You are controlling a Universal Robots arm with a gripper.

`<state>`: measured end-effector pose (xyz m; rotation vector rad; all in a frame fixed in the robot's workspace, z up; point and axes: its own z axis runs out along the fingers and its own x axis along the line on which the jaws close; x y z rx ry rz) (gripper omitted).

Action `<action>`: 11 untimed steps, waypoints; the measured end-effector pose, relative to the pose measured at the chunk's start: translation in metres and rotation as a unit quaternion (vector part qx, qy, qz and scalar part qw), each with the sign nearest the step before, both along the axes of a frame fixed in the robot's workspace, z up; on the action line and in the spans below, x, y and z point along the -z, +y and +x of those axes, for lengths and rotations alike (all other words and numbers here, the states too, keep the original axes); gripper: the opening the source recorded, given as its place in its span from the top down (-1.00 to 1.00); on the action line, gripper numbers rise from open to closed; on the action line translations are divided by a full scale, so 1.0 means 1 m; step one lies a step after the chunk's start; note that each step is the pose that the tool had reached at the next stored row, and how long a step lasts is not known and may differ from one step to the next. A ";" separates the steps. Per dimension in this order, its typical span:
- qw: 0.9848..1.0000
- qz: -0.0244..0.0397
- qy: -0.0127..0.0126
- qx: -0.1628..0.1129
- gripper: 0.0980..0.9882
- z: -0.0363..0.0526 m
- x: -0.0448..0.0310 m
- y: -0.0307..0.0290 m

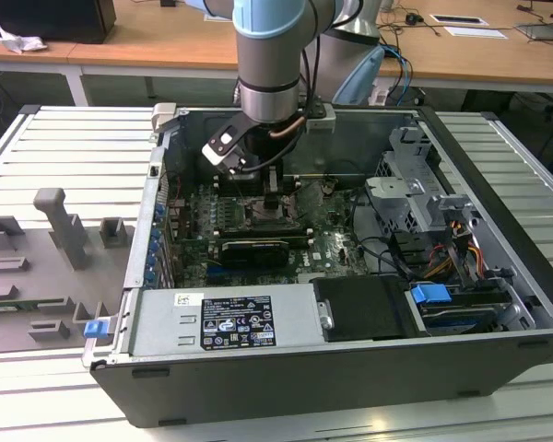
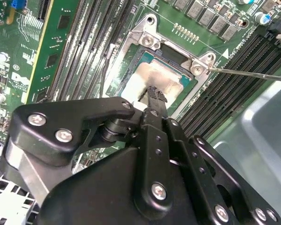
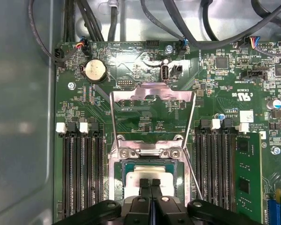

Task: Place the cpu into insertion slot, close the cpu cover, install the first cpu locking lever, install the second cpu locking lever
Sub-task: 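Place the cpu into insertion slot, then close the cpu cover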

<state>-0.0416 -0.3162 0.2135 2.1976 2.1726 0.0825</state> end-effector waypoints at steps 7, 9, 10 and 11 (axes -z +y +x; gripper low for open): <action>1.000 0.000 0.002 0.000 0.98 0.0032 -0.0016 0.0000; 1.000 0.000 0.002 0.000 0.98 0.0033 -0.0017 0.0001; 1.000 0.000 0.002 0.000 0.98 0.0033 -0.0021 0.0001; 1.000 0.000 0.002 0.000 0.98 0.0033 -0.0028 0.0000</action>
